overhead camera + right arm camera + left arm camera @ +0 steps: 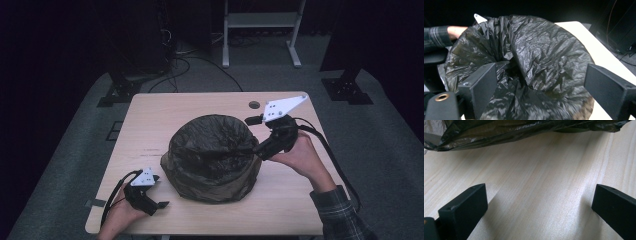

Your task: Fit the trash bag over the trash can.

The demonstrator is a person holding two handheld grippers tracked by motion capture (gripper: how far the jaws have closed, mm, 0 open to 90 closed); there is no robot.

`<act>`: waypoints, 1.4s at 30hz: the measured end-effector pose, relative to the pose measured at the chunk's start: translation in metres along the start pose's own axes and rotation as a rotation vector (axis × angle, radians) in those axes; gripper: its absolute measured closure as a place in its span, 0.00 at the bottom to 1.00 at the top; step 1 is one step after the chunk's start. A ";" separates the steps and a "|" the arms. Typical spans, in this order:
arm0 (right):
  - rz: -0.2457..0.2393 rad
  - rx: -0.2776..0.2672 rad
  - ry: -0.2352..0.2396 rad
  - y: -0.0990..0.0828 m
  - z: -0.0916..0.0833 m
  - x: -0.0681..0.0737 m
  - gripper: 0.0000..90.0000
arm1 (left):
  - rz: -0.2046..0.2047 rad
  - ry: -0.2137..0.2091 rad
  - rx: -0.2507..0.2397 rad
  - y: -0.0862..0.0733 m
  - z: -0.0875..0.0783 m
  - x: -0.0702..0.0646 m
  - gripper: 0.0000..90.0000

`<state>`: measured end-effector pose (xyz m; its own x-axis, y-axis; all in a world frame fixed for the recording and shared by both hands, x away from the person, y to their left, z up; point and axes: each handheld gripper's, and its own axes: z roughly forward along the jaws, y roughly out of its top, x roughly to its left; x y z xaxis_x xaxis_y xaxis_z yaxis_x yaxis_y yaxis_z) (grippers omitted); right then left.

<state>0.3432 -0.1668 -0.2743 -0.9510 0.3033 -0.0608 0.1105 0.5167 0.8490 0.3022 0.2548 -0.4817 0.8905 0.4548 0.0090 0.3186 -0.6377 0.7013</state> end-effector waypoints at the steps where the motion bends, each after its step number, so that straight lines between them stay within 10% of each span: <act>1: -0.006 0.013 0.003 0.001 0.003 0.001 0.11 | 0.003 -0.002 -0.005 -0.001 0.000 0.000 0.00; 14: -0.047 0.238 0.026 0.005 0.051 0.004 0.11 | 0.007 -0.007 -0.014 -0.001 0.000 0.001 0.00; 31: 0.020 0.518 0.106 0.007 0.078 0.003 0.11 | 0.008 -0.007 -0.014 -0.001 0.000 0.001 0.00; 42: -0.008 0.365 0.039 0.028 0.060 0.001 0.11 | 0.009 -0.010 -0.013 -0.001 0.000 0.001 0.00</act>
<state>0.3623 -0.1036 -0.2826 -0.9618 0.2709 -0.0402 0.1924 0.7728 0.6048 0.3024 0.2559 -0.4829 0.8964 0.4432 0.0084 0.3066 -0.6336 0.7103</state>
